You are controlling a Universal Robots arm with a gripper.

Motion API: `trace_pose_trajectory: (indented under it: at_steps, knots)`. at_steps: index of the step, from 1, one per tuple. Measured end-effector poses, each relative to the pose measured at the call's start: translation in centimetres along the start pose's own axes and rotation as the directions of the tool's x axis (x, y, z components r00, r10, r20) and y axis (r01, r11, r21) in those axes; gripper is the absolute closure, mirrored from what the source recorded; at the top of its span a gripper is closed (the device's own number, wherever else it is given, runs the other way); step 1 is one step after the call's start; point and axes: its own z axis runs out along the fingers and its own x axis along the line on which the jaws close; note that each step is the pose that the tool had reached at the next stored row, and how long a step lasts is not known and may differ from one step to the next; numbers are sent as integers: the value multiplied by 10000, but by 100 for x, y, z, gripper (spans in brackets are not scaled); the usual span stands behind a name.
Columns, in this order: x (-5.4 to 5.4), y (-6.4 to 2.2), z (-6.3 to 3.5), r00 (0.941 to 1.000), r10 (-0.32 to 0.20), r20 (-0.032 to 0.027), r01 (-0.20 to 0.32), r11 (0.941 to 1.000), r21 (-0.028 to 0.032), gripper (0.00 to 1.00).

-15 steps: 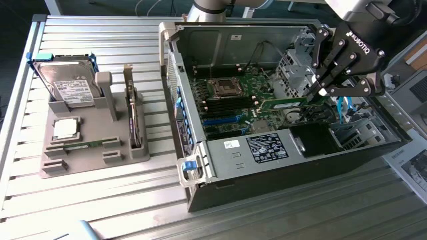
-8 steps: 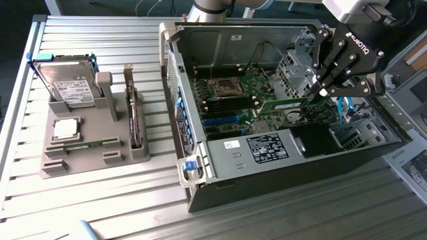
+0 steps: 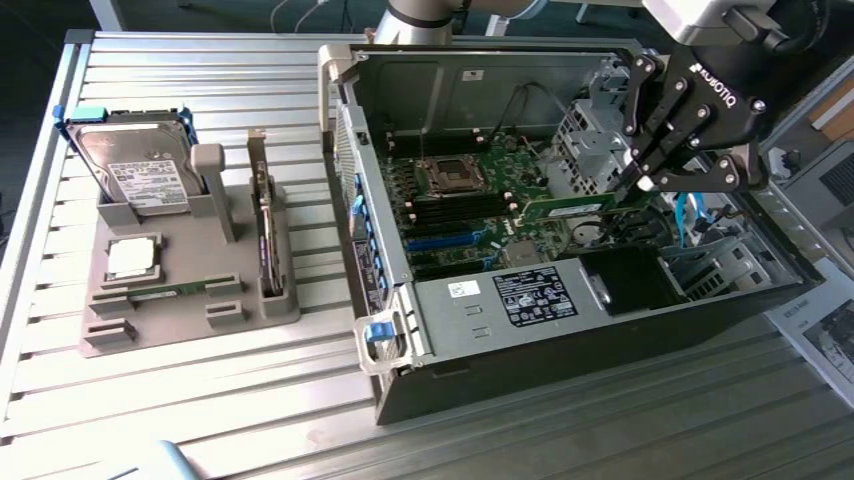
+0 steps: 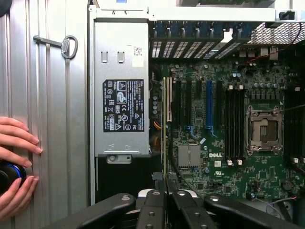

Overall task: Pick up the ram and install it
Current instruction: 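Pick up the ram and move it above insertion slot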

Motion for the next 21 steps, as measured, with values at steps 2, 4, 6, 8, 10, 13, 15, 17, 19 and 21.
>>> trace_pose_trajectory:
  at_steps: [2,4,6,8,10,13,15,17,19,21]
  knots:
    - [-14,0,3,10000,0,1,0,10000,7,88]
    - [-35,0,9,10000,0,1,0,10000,13,88]
    - [-63,0,15,10000,0,1,0,10000,17,88]
    - [-110,0,26,10000,0,0,0,10000,21,88]
    - [-145,0,34,10000,0,1,0,10000,25,88]
    - [-229,0,48,10000,0,0,0,10000,35,88]
    - [-278,0,56,10000,0,2,0,10000,41,88]
    - [-327,0,63,10000,0,0,0,10000,47,88]
    - [-383,0,73,10000,0,1,0,10000,57,88]
    - [-425,0,79,10000,0,1,0,10000,65,88]
